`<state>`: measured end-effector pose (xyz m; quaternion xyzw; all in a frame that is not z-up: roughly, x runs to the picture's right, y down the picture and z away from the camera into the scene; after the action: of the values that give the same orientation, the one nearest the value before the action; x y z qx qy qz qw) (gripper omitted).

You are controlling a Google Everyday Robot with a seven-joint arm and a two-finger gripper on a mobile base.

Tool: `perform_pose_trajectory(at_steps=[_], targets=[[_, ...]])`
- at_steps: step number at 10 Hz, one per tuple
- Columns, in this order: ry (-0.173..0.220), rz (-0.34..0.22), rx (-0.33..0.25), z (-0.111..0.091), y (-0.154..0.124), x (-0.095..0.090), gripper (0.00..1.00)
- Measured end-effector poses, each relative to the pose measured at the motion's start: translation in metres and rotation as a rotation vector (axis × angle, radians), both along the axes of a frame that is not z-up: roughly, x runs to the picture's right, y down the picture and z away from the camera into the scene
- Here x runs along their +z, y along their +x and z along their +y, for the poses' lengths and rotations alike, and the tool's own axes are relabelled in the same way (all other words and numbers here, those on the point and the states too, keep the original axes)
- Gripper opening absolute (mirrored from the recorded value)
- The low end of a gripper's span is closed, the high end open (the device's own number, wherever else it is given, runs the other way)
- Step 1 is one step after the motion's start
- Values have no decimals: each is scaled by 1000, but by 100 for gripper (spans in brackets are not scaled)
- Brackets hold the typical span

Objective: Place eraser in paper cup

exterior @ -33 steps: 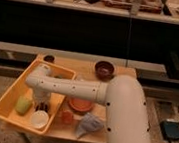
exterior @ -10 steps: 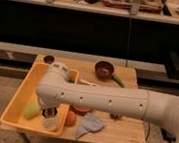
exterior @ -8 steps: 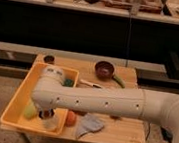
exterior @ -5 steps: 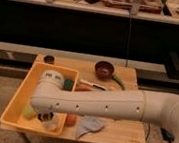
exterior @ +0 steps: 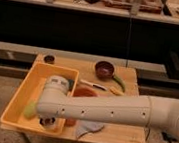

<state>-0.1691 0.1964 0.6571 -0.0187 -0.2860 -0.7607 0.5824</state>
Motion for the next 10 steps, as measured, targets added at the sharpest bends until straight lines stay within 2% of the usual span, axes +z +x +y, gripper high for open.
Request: perform_pose_trajectory(at_steps=[1, 3, 4, 5, 6, 8, 10], targets=[[-2, -4, -3, 3, 1, 0, 22], [-10, -5, 3, 7, 6, 3, 39], [-18, -3, 12, 10, 12, 8, 51], [-22, -4, 14, 10, 14, 11, 57], [-31, -7, 14, 13, 17, 15, 61], [-60, -33, 35, 16, 28, 21, 61], [-73, -54, 47, 13, 35, 19, 61]])
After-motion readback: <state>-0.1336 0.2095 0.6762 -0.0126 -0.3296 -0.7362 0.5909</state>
